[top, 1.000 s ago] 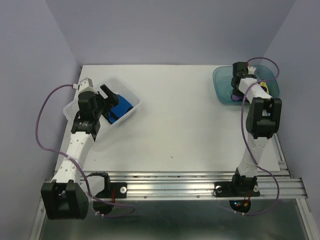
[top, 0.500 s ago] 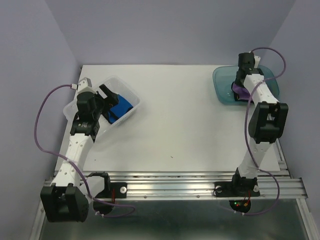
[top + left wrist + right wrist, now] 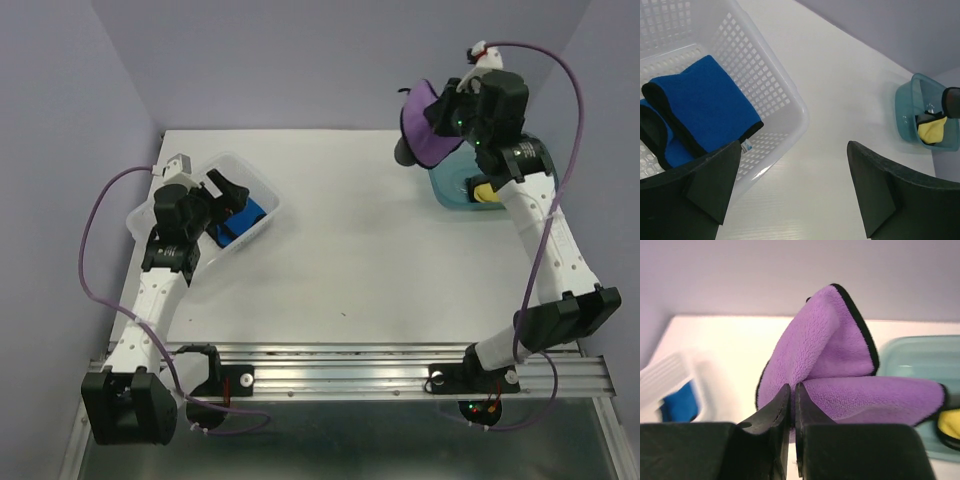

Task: Fold and stack the towels
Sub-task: Move the towel to the center of the board, then flatten out the crumpled towel

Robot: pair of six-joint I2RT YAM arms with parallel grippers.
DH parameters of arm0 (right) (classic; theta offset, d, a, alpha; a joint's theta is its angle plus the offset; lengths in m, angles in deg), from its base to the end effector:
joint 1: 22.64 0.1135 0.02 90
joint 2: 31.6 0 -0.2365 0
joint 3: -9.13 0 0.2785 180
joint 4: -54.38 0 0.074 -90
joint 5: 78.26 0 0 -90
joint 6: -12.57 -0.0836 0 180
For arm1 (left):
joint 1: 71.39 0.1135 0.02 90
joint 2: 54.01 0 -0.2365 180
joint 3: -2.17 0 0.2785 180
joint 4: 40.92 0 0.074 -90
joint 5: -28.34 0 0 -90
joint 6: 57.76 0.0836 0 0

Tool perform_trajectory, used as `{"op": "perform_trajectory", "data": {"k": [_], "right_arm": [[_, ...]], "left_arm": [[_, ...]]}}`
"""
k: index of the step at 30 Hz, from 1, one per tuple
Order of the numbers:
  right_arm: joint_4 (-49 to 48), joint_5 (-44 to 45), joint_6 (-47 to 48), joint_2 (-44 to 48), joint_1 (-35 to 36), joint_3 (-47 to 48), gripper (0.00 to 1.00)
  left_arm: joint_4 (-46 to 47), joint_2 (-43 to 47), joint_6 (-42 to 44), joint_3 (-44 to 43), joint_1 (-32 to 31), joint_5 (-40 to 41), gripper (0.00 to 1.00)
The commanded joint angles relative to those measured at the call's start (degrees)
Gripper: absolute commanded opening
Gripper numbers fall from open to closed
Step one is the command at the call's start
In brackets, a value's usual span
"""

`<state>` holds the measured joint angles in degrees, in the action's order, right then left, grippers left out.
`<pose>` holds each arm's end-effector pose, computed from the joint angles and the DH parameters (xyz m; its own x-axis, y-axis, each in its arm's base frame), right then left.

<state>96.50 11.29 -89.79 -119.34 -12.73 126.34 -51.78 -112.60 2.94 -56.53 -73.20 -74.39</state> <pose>0.4007 0.0707 0.4523 -0.2492 0.1738 -0.9527 -0.1293 0.9690 0.2105 0.3273 -0.0288 0.2869 -0.2836 -0.4686 -0.8367 0.1243 0.8471 -0.5166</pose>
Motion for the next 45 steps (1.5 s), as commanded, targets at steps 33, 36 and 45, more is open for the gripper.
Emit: {"op": "perform_trajectory", "data": {"k": [33,36,45], "right_arm": [[3.0,13.4,-18.8,36.2,18.5,-62.5,1.00],[3.8,14.1,-19.3,35.6,18.6,-62.5,1.00],[3.7,14.2,-19.8,37.1,18.5,-63.7,1.00]], "left_arm": [[-0.3,-39.4,3.8,-18.7,-40.6,1.8,0.96],[-1.4,-41.9,6.1,-20.4,-42.7,1.9,0.94],[-0.3,-45.1,11.5,-22.5,-46.2,1.8,0.93]]}}
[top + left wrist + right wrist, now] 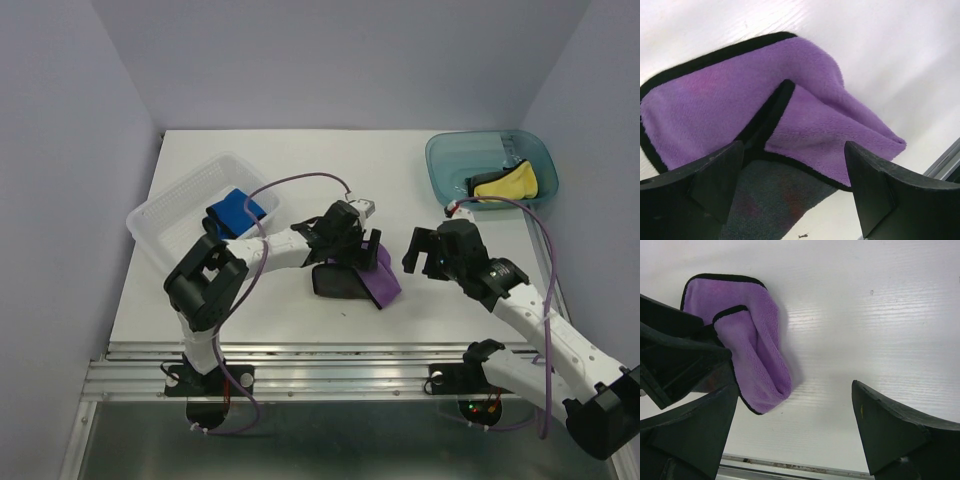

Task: Fold and stack the towels
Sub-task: Flatten out the crumpled towel

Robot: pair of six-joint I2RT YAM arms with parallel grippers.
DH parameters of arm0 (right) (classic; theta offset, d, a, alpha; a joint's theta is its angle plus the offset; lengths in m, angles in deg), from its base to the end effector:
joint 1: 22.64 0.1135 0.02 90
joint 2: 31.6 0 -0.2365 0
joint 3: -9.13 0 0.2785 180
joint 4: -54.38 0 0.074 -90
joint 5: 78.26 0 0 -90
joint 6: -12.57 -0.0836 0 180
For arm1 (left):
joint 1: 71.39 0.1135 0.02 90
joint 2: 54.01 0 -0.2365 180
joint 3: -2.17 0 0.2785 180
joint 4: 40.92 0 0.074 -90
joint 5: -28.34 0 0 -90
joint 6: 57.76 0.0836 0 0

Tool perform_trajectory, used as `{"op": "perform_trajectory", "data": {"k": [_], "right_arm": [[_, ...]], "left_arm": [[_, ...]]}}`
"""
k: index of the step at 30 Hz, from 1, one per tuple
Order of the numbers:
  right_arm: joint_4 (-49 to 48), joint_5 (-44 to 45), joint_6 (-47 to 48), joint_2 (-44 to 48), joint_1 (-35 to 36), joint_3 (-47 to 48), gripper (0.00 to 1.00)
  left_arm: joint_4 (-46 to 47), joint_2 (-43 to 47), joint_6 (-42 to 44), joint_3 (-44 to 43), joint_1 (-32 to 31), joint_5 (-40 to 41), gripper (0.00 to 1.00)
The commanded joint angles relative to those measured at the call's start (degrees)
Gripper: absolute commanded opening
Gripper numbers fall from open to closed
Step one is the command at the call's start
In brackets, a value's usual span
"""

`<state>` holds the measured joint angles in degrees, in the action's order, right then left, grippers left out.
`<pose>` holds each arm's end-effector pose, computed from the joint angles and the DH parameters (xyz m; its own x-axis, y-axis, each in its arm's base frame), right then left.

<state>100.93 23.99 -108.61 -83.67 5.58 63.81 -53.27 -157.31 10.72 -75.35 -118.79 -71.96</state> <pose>0.2418 0.1097 0.2047 -0.6926 0.2025 -0.6923 0.0364 0.9684 0.2468 0.2923 -0.3400 0.1261 -0.6894 0.2165 -0.6913 0.6090 0.6900 -0.3913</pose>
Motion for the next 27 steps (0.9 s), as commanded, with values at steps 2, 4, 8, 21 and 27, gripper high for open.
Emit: {"op": "perform_trajectory", "data": {"k": [2,4,8,21,27], "right_arm": [[-0.7,1.5,-1.0,1.4,0.2,-1.2,1.00],[-0.5,1.4,-0.9,1.4,0.2,-1.2,1.00],[-0.2,1.5,-0.9,1.6,0.2,-0.9,1.00],[0.5,2.4,-0.7,3.6,0.2,-0.9,1.00],[0.6,2.4,-0.6,3.8,0.2,-1.0,1.00]], "left_arm": [[1.2,-1.3,3.9,-4.4,-0.7,-0.5,0.91],[0.0,-2.3,3.6,-5.8,-0.7,0.1,0.89],[0.0,-2.9,3.8,-6.2,-0.7,0.5,0.84],[1.6,-3.6,3.2,-4.9,-1.1,-5.3,0.65],[1.8,-4.3,2.3,-4.8,-1.3,-6.0,0.16]]}}
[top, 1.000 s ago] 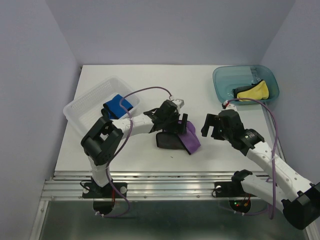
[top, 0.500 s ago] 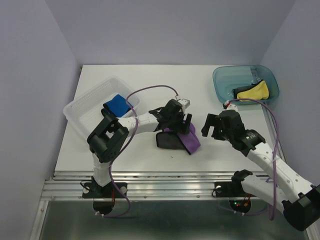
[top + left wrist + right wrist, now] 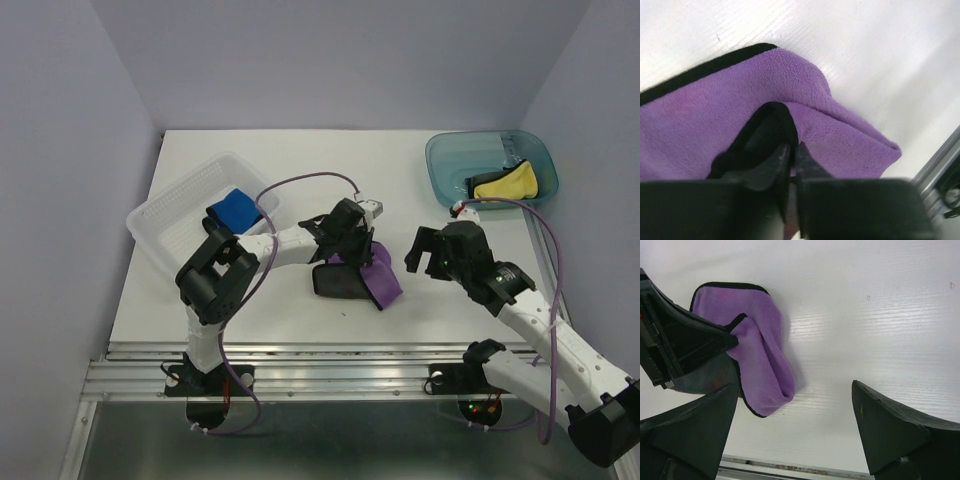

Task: Fold and stack the towels
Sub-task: Flatten out the crumpled towel

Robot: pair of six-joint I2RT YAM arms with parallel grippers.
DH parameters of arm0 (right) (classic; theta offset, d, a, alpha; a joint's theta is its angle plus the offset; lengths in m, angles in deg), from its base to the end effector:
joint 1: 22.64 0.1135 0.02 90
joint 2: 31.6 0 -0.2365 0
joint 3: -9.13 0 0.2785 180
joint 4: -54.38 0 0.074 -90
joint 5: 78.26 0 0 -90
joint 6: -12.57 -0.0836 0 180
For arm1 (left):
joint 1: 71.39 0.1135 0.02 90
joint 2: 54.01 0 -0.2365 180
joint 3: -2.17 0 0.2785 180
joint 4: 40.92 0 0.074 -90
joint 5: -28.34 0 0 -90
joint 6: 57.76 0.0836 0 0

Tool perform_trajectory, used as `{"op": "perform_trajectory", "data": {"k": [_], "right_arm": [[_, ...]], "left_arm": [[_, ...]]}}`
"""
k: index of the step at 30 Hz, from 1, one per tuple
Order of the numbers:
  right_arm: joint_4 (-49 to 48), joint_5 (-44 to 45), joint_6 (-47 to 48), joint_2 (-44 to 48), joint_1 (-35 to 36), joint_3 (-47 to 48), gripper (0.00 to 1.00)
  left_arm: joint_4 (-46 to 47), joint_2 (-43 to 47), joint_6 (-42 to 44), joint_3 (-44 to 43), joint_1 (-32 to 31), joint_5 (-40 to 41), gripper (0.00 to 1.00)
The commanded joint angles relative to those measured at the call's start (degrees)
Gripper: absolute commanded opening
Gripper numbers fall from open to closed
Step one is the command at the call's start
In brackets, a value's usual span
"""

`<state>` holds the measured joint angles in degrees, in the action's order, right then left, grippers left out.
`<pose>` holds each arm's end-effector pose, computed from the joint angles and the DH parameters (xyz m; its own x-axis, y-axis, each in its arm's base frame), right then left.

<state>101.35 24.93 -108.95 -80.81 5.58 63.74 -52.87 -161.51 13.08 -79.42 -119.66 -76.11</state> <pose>0.2373 0.1057 0.2157 -0.6605 0.2232 -0.7169 0.0414 0.9642 0.2621 0.2933 -0.3601 0.1223 -0.6661 0.2694 -0.6955 0.6724 0.6203 -0.4038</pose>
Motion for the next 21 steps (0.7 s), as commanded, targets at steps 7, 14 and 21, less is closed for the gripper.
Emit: {"op": "perform_trajectory", "data": {"k": [7,14,21], "right_arm": [[-0.3,1.2,-0.8,0.5,0.2,-1.8,1.00],[-3.4,-1.4,-1.3,-1.3,0.2,-2.1,1.00],[-9.3,-8.3,1.2,-4.3,0.2,-2.4,1.00]], "left_arm": [[3.6,8.2,-3.9,2.8,-0.3,3.6,0.00],[5.0,24.0,-9.3,12.3,-0.3,13.7,0.00],[-5.0,35.2,-17.6,20.4,0.8,28.7,0.00]]}}
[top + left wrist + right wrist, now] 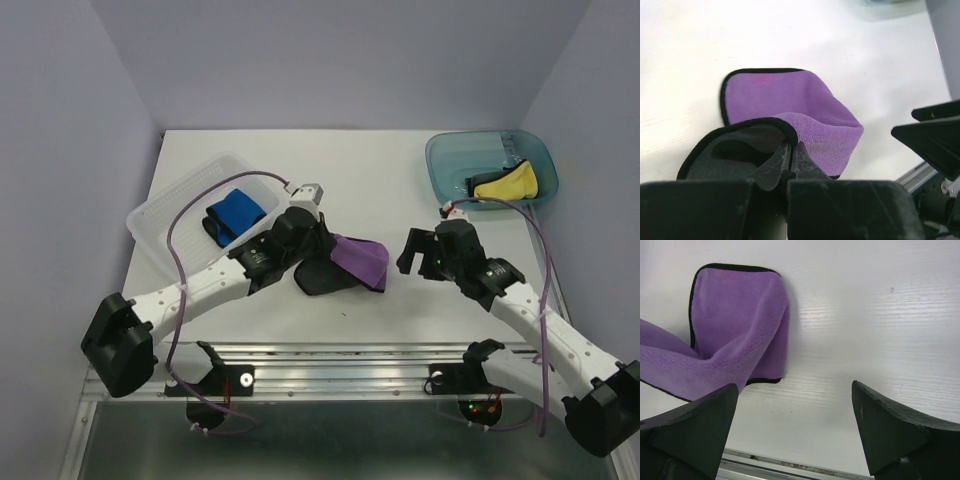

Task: Fold and stack the towels
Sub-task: Flatten out the crumpled towel

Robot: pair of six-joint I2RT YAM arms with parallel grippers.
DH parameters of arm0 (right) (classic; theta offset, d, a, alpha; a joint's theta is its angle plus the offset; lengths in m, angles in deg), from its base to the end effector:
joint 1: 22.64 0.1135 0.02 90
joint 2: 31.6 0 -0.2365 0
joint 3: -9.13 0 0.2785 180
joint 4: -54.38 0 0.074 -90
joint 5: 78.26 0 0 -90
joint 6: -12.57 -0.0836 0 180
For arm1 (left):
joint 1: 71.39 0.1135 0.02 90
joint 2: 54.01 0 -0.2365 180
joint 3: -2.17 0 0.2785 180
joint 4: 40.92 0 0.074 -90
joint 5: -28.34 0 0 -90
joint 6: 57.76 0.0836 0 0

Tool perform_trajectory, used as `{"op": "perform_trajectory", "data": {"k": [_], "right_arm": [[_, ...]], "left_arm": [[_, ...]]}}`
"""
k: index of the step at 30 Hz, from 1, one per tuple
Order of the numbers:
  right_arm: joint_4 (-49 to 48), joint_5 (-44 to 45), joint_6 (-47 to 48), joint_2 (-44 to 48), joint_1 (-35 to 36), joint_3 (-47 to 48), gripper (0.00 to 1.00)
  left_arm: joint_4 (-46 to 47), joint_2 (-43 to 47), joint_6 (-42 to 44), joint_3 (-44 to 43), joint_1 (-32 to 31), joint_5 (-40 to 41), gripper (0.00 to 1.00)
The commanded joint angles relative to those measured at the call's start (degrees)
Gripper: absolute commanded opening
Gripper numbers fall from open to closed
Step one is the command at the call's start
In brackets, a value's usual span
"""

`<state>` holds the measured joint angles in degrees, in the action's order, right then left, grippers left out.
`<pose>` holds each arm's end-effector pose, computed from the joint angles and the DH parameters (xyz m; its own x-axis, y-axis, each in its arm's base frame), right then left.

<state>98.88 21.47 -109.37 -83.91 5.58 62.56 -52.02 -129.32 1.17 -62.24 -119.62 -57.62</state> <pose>0.2424 0.1141 0.1987 -0.7029 0.2146 -0.6782 0.0165 0.9581 0.2860 0.2571 -0.2791 0.2306 -0.5752 -0.1288 -0.8078 0.4712 0.7551 -0.4559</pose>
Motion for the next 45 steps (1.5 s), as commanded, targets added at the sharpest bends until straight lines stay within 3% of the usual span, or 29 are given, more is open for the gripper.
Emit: {"op": "perform_trajectory", "data": {"k": [1,4,7,18,24,30,31,33,34,36,41,45], "right_arm": [[-7.9,-6.0,2.1,-1.7,0.2,-1.3,1.00],[-11.0,-9.5,2.7,-4.5,0.2,-0.7,1.00],[-12.5,-12.1,3.4,-9.0,0.2,0.1,1.00],[-18.2,-14.2,2.9,-23.0,0.4,0.2,1.00],[-20.9,-14.1,2.2,-29.0,2.9,2.4,0.89],[-21.2,-10.9,-0.5,-33.6,4.2,3.3,0.55],[-21.7,-10.7,-1.4,-33.9,4.3,3.1,0.43],[-22.4,-10.9,-2.2,-33.7,4.4,3.0,0.31],[-23.0,-11.0,-2.2,-32.9,4.3,2.9,0.15],[-23.6,-10.9,-2.6,-31.7,4.3,3.0,0.01],[-17.7,-2.8,-1.4,-30.4,4.2,10.4,0.01],[-11.9,2.7,1.5,-32.1,2.5,21.1,0.01]], "left_arm": [[-7.4,3.8,-8.0,3.9,0.9,11.5,0.00],[-15.6,6.5,-13.0,5.6,1.2,19.6,0.00],[-18.6,9.2,-16.0,7.6,1.8,22.1,0.00],[-15.6,13.3,-17.1,12.6,3.6,17.9,0.00],[-13.8,13.0,-17.2,13.8,3.8,16.4,0.00],[-12.5,14.0,-17.1,14.5,3.8,15.3,0.00],[-12.0,14.4,-16.9,14.6,3.8,14.9,0.00],[-11.5,14.3,-16.7,14.7,3.8,14.6,0.00],[-11.3,14.1,-16.2,14.4,3.8,14.5,0.00],[-10.9,13.2,-15.8,13.6,4.0,14.6,0.00],[-7.7,10.0,-12.3,8.8,7.4,12.8,0.00],[-4.6,4.7,-5.4,-2.8,12.6,9.9,0.00]]}}
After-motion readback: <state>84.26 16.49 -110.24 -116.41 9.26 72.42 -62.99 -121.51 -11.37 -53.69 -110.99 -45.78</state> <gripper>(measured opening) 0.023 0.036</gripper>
